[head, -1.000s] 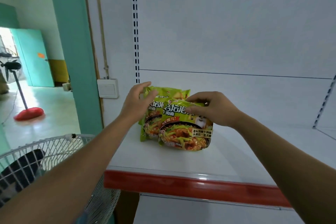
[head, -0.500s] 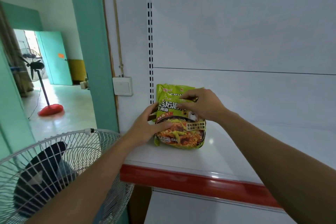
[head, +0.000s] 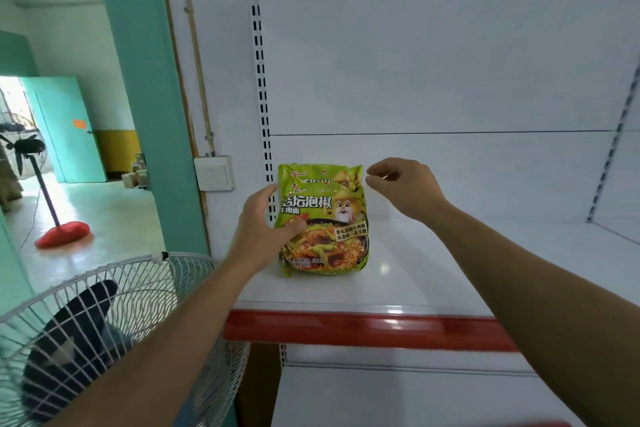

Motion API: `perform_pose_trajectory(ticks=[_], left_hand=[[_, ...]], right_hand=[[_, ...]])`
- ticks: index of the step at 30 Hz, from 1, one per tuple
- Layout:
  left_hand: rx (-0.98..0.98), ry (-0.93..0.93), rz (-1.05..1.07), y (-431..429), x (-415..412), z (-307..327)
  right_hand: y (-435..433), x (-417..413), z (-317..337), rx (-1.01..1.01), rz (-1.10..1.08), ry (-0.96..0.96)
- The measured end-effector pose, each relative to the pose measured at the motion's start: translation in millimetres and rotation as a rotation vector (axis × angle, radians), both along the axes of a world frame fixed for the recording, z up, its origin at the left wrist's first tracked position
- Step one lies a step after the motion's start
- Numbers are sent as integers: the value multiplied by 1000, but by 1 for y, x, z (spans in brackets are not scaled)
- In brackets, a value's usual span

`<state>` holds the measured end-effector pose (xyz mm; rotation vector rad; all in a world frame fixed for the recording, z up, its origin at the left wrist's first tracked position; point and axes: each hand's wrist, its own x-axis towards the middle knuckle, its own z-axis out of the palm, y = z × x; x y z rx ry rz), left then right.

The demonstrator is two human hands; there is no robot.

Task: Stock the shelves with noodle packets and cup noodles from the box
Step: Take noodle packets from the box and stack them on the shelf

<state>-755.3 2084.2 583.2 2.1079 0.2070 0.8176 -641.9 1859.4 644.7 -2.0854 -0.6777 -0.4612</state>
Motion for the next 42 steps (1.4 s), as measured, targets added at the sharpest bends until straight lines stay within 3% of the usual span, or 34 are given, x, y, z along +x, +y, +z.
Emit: perform_pose_trajectory(ticks=[4, 9, 14, 23, 33, 42], left_hand=[[170, -176, 67, -23, -8, 12], [135, -179, -173, -74, -16, 24], [106, -36, -386, -138, -22, 26], [344, 206, -716, -263, -39, 0], [608, 410, -1021, -417, -59, -89], [649, 727, -1052, -591, -75, -211]], right_hand=[[-21, -7, -2, -59, -87, 40], [-49, -21, -3, -79, -201, 72], [-89, -34, -6, -134, -357, 74], [-211, -83, -27, -176, -673, 158], [-383, -161, -100, -183, -963, 329], [-564, -192, -224, -219, -990, 612]])
